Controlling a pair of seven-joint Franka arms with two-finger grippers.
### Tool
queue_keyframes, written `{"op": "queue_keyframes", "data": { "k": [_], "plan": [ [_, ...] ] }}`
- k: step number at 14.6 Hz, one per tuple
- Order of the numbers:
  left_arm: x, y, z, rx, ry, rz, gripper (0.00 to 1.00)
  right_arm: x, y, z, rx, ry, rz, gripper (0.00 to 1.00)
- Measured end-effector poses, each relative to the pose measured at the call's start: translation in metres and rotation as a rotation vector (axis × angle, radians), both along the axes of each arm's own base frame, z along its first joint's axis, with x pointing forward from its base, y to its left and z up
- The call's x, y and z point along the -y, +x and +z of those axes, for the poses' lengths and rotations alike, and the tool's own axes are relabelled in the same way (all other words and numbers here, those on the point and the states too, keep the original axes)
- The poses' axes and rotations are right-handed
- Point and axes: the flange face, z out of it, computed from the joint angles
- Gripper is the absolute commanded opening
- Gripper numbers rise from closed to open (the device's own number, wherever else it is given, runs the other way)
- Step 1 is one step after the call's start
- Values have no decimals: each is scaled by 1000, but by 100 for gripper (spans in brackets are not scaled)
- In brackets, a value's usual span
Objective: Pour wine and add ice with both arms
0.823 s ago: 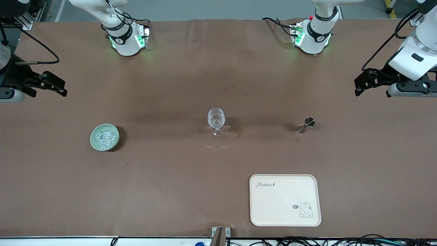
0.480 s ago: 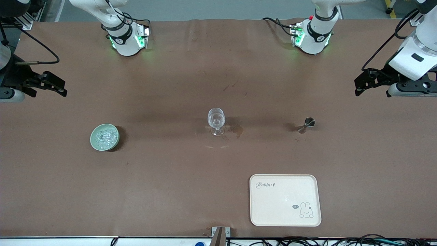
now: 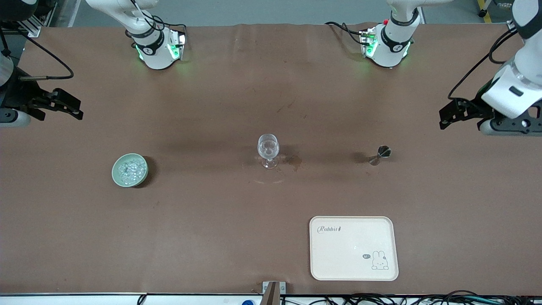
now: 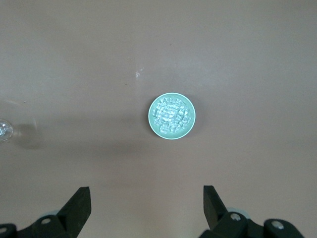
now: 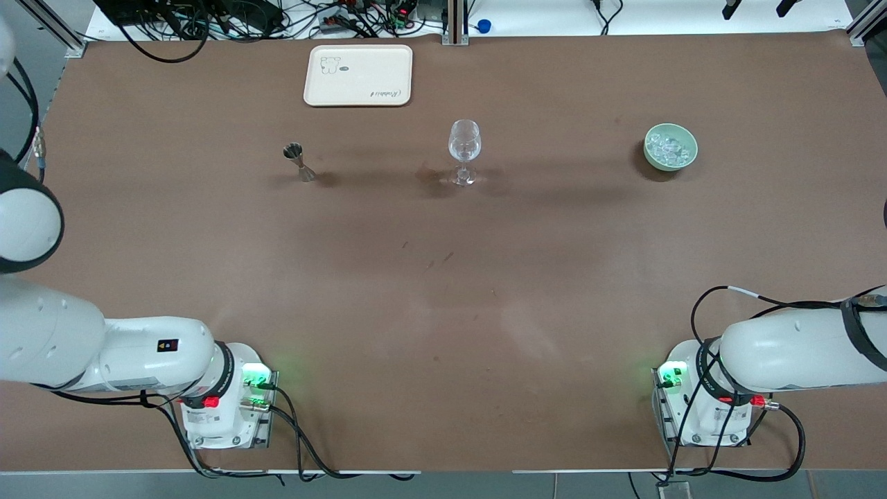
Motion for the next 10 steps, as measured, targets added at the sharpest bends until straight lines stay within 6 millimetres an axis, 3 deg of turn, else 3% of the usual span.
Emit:
{"op": "queue_keyframes", "data": {
  "k": [6,10],
  "plan": [
    [-15,16,-38,-67,-3,62,100,10,8,-11,25,1,-13,100],
    [-36,24,-70,-127,-1,210,98,24,24,-65,58,1,-30,100]
  ]
}}
